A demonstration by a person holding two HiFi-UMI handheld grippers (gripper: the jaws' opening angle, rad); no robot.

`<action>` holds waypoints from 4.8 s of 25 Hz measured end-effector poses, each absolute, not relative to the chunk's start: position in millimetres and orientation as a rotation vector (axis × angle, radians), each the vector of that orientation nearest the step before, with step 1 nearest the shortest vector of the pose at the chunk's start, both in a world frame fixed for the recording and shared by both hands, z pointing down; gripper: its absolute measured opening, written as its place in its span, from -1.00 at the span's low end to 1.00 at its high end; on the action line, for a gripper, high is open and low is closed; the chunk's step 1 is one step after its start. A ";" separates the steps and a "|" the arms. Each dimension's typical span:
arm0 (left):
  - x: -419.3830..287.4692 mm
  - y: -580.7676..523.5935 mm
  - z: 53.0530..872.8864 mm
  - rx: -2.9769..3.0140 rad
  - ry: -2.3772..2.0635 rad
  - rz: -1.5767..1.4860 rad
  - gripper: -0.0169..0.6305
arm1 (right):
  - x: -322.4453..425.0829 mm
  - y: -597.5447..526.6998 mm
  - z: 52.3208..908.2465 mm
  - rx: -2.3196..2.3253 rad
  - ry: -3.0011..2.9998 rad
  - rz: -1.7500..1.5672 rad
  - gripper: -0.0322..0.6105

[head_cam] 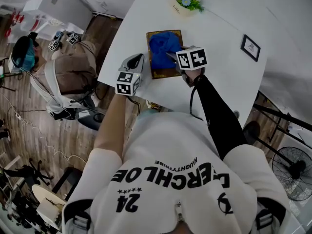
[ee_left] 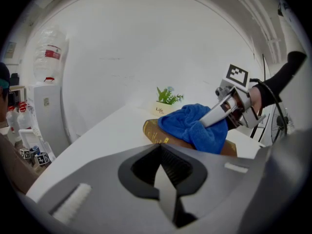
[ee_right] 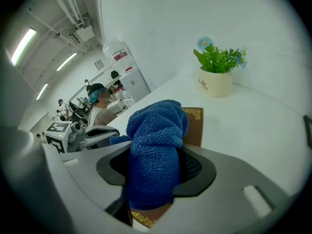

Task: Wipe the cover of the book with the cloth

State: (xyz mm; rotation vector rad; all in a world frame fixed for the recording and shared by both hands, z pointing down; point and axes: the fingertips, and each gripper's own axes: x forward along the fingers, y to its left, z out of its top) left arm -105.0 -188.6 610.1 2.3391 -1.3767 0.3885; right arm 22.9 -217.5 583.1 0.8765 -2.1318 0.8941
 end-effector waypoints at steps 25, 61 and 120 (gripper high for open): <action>-101.7 -187.2 610.4 2.364 -1.385 0.417 -0.78 | 2.8 -196.7 543.6 0.833 -2.299 0.953 -0.25; -99.9 -184.4 612.0 2.393 -1.362 0.446 -0.78 | 33.0 -188.0 533.0 0.900 -2.332 0.863 -0.26; -69.5 -211.0 411.9 2.704 -1.443 0.227 -0.77 | 99.5 -224.7 397.7 1.494 -2.465 0.199 -0.25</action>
